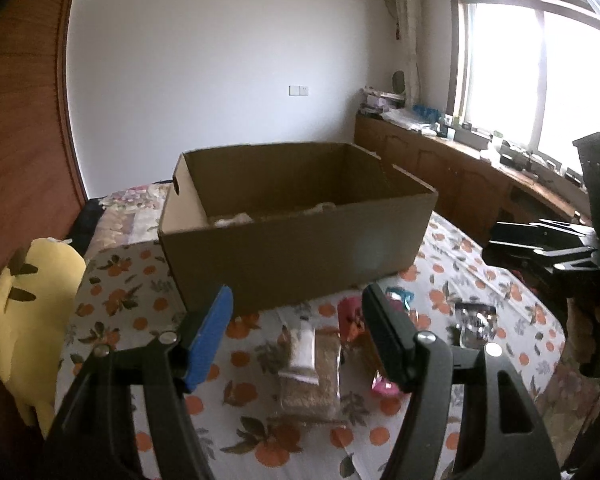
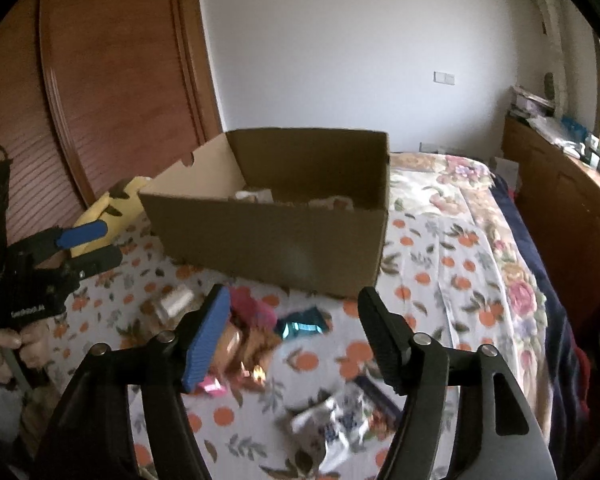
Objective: Organize snacks
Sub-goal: 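Move the left tool to the clear grain-bar tray while the right tool reaches the white packet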
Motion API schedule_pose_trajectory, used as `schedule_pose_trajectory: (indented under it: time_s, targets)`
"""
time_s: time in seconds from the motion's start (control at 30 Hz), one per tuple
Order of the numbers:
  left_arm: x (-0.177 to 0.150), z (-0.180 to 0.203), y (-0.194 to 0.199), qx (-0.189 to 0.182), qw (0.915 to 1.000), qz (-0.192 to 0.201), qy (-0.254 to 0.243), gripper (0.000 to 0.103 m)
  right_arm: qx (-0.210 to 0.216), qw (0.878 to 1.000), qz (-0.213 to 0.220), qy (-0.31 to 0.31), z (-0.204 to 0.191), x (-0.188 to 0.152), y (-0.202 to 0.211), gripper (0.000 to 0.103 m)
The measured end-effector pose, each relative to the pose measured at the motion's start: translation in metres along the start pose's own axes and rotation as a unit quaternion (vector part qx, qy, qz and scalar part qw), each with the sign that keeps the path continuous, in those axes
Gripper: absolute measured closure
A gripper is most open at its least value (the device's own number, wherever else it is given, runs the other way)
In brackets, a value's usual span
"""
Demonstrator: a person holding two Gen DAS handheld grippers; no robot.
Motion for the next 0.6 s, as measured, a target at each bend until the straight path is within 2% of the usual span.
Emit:
schedule_pose_trajectory:
  time_s: [0.17, 0.4, 0.47, 0.6]
  targets:
    - [-0.025, 0.002, -0.005, 0.005, 0.9998, -0.020, 0.006, 0.035, 0.002, 1.000, -0.019, -0.002, -0.004, -0.035, -0.005, 0.034]
    - [-0.047, 0.004, -0.006, 0.011, 0.9993, -0.036, 0.009, 0.035, -0.006, 1.000, -0.022, -0.013, -0.001, -0.062, -0.010, 0.033]
    - [-0.051, 0.004, -0.006, 0.010, 0.9992, -0.038, 0.012, 0.035, -0.009, 1.000, -0.022, -0.017, 0.001, -0.068, -0.011, 0.026]
    - [-0.053, 0.003, -0.011, 0.011, 0.9990, -0.042, 0.014, 0.035, -0.013, 0.999, -0.023, -0.022, 0.003, -0.080, -0.013, 0.021]
Point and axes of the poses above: each gripper's, at about its wrist camera, not at the fingertips, and y roughly against the way its jaws point, z to its right, x to its top, the point moved 1 cm from there along -y, roughly the way its jaws point, and after that the axes turned 9 degrees about -x, right-handed, at the moved point
